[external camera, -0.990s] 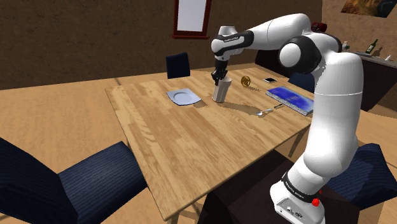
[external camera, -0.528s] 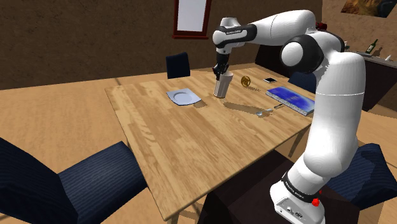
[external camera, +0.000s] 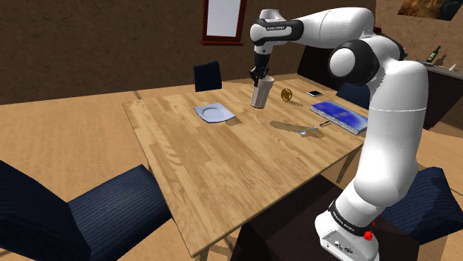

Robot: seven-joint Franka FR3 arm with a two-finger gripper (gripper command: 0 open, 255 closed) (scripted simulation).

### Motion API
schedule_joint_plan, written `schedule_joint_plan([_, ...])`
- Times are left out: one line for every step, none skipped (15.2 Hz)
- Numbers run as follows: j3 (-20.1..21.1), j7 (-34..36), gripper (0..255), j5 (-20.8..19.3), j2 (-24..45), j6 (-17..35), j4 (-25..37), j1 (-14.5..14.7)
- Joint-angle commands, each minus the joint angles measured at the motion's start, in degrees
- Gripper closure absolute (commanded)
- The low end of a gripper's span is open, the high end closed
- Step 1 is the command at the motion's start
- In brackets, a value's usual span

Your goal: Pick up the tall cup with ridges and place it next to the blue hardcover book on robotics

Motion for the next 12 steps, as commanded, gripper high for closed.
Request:
schedule_joint_plan([0.0, -0.1, 255, 0.0, 0.2, -1.7, 1.9, -0.1])
schedule_joint_plan([0.0, -0.1, 255, 0.0, 0.2, -2.5, 2.8, -0.1])
schedule_joint_plan([0.0, -0.1, 255, 0.1, 0.3, -3.3, 3.6, -0.2])
schedule_joint_plan([0.0, -0.2, 255, 0.1, 0.4, -4.1, 4.5, -0.2])
schedule_joint_plan([-0.1, -0.2, 255, 0.1, 0.5, -4.9, 5.5, -0.3])
schedule_joint_plan([-0.1, -0.3, 255, 0.1, 0.6, -5.8, 6.4, -0.3])
schedule_joint_plan([-0.1, -0.3, 255, 0.2, 0.8, -6.6, 7.4, -0.4])
schedule_joint_plan([-0.1, -0.3, 255, 0.2, 0.9, -7.5, 8.5, -0.5])
schedule_joint_plan([-0.1, -0.4, 255, 0.2, 1.1, -8.4, 9.5, -0.5])
schedule_joint_plan([-0.1, -0.4, 255, 0.3, 1.3, -9.3, 10.6, -0.6])
schedule_joint_plan([-0.1, -0.5, 255, 0.3, 1.6, -10.2, 11.8, -0.7])
schedule_joint_plan([-0.1, -0.5, 255, 0.4, 1.8, -11.1, 13.0, -0.8])
